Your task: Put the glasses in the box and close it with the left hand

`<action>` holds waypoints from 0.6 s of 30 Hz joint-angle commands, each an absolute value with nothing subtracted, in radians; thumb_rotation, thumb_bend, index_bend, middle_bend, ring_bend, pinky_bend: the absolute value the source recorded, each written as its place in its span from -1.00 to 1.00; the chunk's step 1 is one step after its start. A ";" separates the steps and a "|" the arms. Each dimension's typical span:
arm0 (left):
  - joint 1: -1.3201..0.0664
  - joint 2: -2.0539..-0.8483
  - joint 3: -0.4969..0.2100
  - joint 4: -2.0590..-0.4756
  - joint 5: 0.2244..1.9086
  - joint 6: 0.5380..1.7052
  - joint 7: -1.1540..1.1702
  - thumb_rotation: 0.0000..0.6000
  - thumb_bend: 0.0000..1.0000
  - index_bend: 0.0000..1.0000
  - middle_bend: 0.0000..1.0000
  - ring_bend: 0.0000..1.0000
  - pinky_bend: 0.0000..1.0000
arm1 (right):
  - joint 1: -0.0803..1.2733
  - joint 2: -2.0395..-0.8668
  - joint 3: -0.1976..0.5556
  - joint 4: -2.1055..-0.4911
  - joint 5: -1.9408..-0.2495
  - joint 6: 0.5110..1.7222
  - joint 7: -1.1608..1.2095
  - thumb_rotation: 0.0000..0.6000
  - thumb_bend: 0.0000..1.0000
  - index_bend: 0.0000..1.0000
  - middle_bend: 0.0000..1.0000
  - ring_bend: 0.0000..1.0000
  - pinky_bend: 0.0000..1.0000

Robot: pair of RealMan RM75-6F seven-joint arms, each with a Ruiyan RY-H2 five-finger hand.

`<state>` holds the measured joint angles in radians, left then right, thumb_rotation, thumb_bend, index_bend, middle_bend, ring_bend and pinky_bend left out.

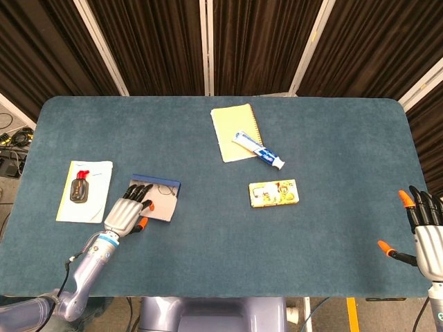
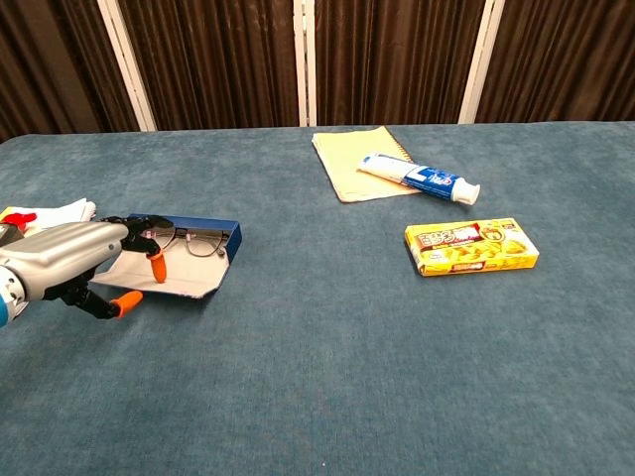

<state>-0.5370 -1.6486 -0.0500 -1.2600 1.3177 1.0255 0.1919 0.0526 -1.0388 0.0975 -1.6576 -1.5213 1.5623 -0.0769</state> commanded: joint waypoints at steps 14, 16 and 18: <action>-0.593 -1.672 -0.143 -1.228 1.249 0.990 0.210 1.00 0.04 -0.15 -1.00 -1.00 -1.00 | 0.055 -1.043 0.098 -1.656 -1.517 1.556 -0.084 1.00 -1.00 -1.00 -1.00 -1.00 -1.00; -0.594 -1.684 -0.140 -1.209 1.241 0.978 0.206 1.00 0.04 -0.13 -1.00 -1.00 -1.00 | 0.056 -1.043 0.098 -1.655 -1.515 1.554 -0.084 1.00 -1.00 -1.00 -1.00 -1.00 -1.00; -0.591 -1.693 -0.131 -1.197 1.252 0.984 0.189 1.00 0.04 -0.06 -1.00 -1.00 -1.00 | 0.056 -1.043 0.098 -1.654 -1.515 1.554 -0.083 1.00 -1.00 -1.00 -1.00 -1.00 -1.00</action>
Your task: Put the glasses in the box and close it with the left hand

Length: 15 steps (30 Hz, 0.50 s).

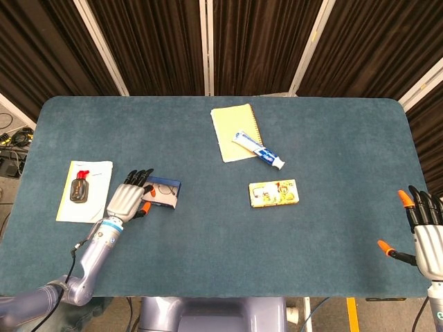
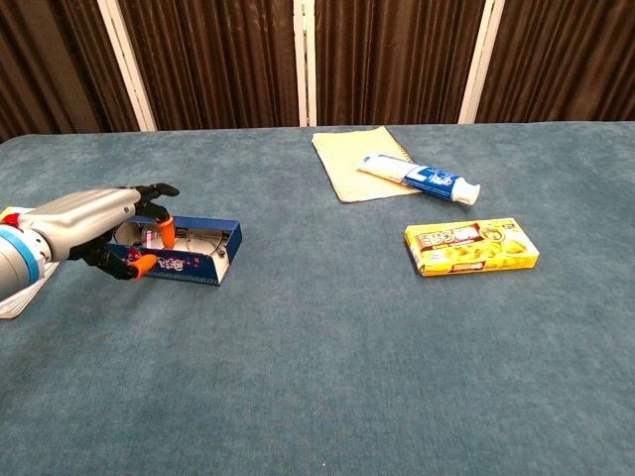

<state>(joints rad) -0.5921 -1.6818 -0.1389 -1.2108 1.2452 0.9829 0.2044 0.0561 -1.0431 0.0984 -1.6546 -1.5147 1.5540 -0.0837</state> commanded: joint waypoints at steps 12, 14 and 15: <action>-0.552 -1.620 -0.088 -1.298 1.309 1.038 0.169 1.00 0.04 0.28 -1.00 -1.00 -1.00 | 0.053 -1.039 0.096 -1.659 -1.523 1.563 -0.076 1.00 -1.00 -1.00 -1.00 -1.00 -1.00; -0.543 -1.586 -0.083 -1.350 1.312 1.051 0.186 1.00 0.04 0.28 -1.00 -1.00 -1.00 | 0.052 -1.039 0.096 -1.660 -1.524 1.563 -0.076 1.00 -1.00 -1.00 -1.00 -1.00 -1.00; -0.535 -1.560 -0.079 -1.392 1.306 1.054 0.198 1.00 0.05 0.28 -1.00 -1.00 -1.00 | 0.052 -1.038 0.096 -1.661 -1.525 1.564 -0.076 1.00 -1.00 -1.00 -1.00 -1.00 -1.00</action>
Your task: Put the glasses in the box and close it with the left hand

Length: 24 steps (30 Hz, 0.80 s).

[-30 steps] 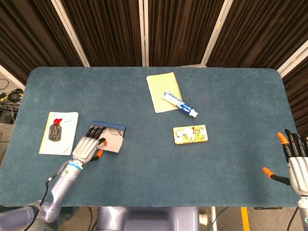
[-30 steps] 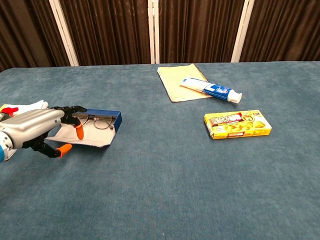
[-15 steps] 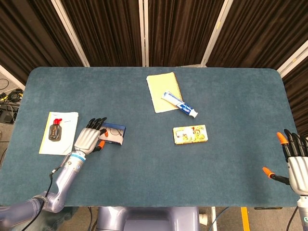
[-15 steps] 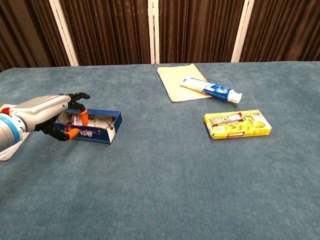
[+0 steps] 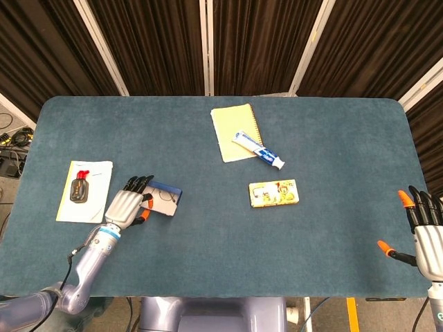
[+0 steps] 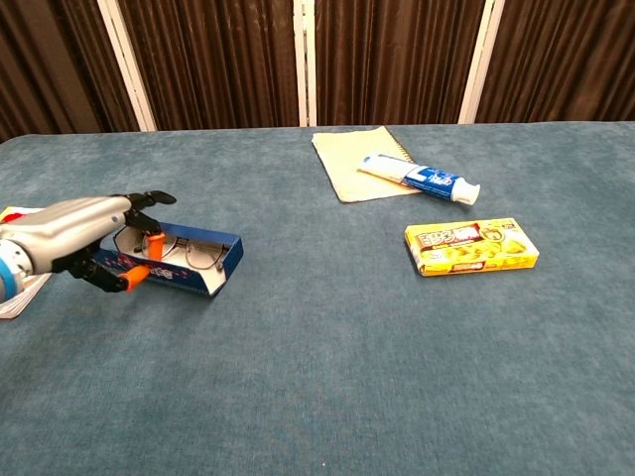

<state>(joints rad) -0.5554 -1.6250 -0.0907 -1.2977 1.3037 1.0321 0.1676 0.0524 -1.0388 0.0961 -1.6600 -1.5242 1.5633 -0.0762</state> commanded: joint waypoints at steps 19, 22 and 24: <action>-0.586 -1.404 -0.104 -1.656 1.023 0.939 0.412 1.00 0.04 0.27 -1.00 -1.00 -1.00 | 0.052 -1.039 0.096 -1.664 -1.524 1.564 -0.081 1.00 -1.00 -1.00 -1.00 -1.00 -1.00; -0.605 -1.435 -0.111 -1.623 0.994 0.929 0.423 1.00 0.04 0.27 -1.00 -1.00 -1.00 | 0.052 -1.039 0.097 -1.663 -1.522 1.562 -0.081 1.00 -1.00 -1.00 -1.00 -1.00 -1.00; -0.610 -1.444 -0.110 -1.615 0.986 0.929 0.430 1.00 0.04 0.27 -1.00 -1.00 -1.00 | 0.053 -1.039 0.097 -1.662 -1.521 1.562 -0.081 1.00 -1.00 -1.00 -1.00 -1.00 -1.00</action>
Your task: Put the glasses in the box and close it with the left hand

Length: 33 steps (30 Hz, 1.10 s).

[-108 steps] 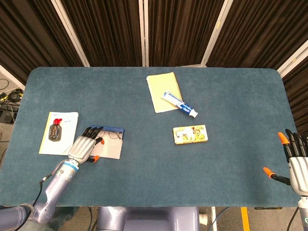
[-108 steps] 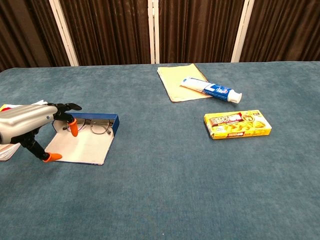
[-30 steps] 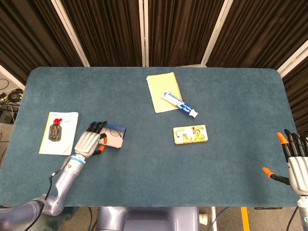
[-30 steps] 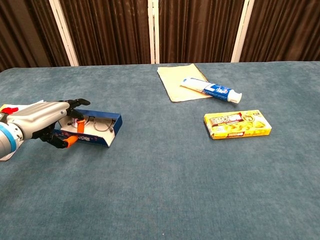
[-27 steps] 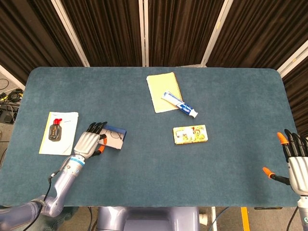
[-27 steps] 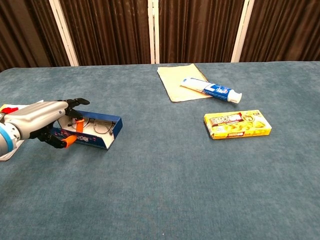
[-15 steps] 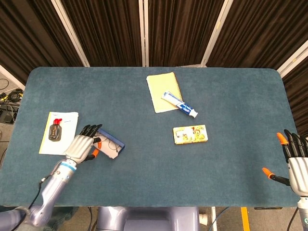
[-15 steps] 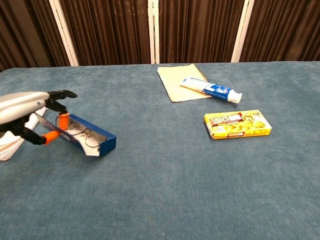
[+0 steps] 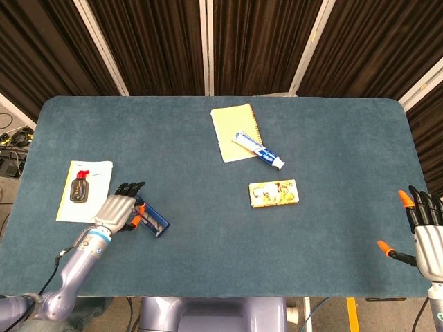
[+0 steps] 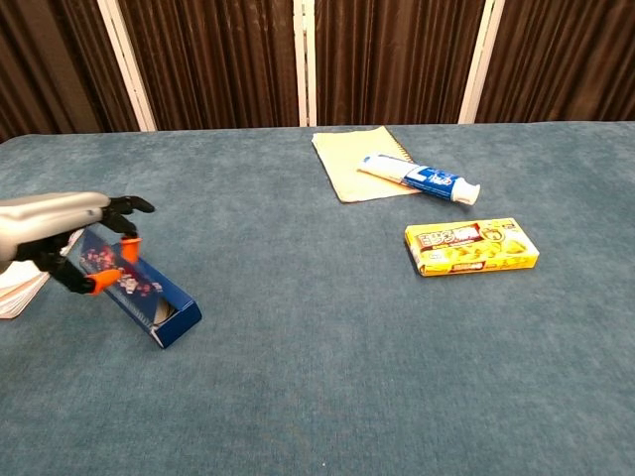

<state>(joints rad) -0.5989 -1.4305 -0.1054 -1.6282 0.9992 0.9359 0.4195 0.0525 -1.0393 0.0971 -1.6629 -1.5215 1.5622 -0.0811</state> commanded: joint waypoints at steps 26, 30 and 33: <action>-0.627 -1.411 -0.062 -1.545 1.155 0.895 0.277 1.00 -0.73 -1.00 -1.00 -1.00 -1.00 | 0.053 -1.041 0.097 -1.662 -1.520 1.561 -0.082 1.00 -1.00 -1.00 -1.00 -1.00 -1.00; -0.638 -1.425 -0.052 -1.509 1.152 0.877 0.298 1.00 -0.73 -1.00 -1.00 -1.00 -1.00 | 0.054 -1.042 0.096 -1.661 -1.520 1.559 -0.085 1.00 -1.00 -1.00 -1.00 -1.00 -1.00; -0.651 -1.466 -0.053 -1.455 1.154 0.865 0.304 1.00 -0.71 -0.95 -1.00 -1.00 -1.00 | 0.054 -1.043 0.097 -1.661 -1.517 1.557 -0.087 1.00 -1.00 -1.00 -1.00 -1.00 -1.00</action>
